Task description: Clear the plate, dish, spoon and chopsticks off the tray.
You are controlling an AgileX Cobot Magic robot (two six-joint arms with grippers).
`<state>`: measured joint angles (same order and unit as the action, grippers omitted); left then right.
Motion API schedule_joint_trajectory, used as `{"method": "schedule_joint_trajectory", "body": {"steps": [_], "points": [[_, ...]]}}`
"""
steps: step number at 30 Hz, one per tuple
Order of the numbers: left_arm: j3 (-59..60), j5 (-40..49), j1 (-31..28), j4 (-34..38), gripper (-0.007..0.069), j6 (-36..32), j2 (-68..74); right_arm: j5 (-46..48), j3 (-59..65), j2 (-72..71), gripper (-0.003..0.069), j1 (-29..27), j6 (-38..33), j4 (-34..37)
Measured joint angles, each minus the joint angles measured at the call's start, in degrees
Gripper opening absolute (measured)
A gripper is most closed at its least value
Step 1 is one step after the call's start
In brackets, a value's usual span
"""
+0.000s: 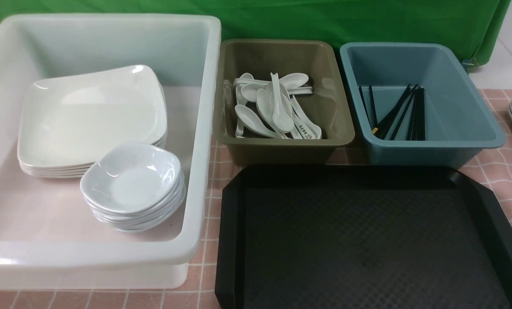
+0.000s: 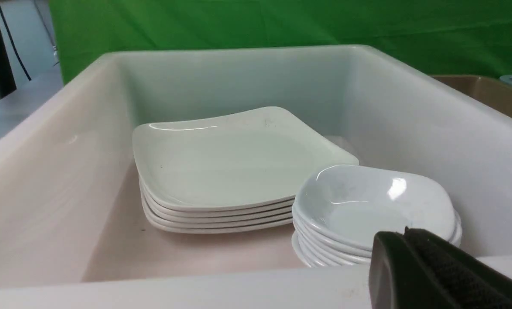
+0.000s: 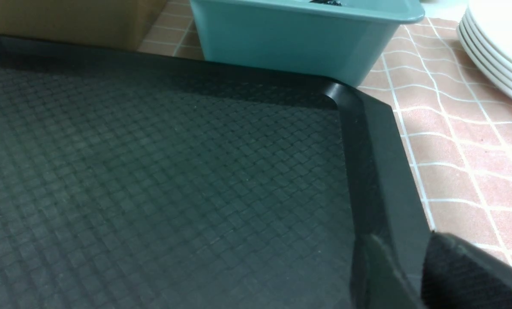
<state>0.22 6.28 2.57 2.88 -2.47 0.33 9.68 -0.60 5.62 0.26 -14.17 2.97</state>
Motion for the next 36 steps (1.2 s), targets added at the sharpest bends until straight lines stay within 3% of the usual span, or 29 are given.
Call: {"method": "schedule_joint_trajectory", "body": {"steps": [14, 36], "points": [[0.11, 6.02, -4.13, -0.15, 0.0, 1.86, -0.35, 0.0, 0.0, 0.0, 0.024, 0.0, 0.0, 0.0], [0.11, 6.9, -1.7, -0.2, 0.0004, 2.05, -0.35, -0.02, 0.0, 0.0, 0.024, 0.0, 0.0, 0.0]]}}
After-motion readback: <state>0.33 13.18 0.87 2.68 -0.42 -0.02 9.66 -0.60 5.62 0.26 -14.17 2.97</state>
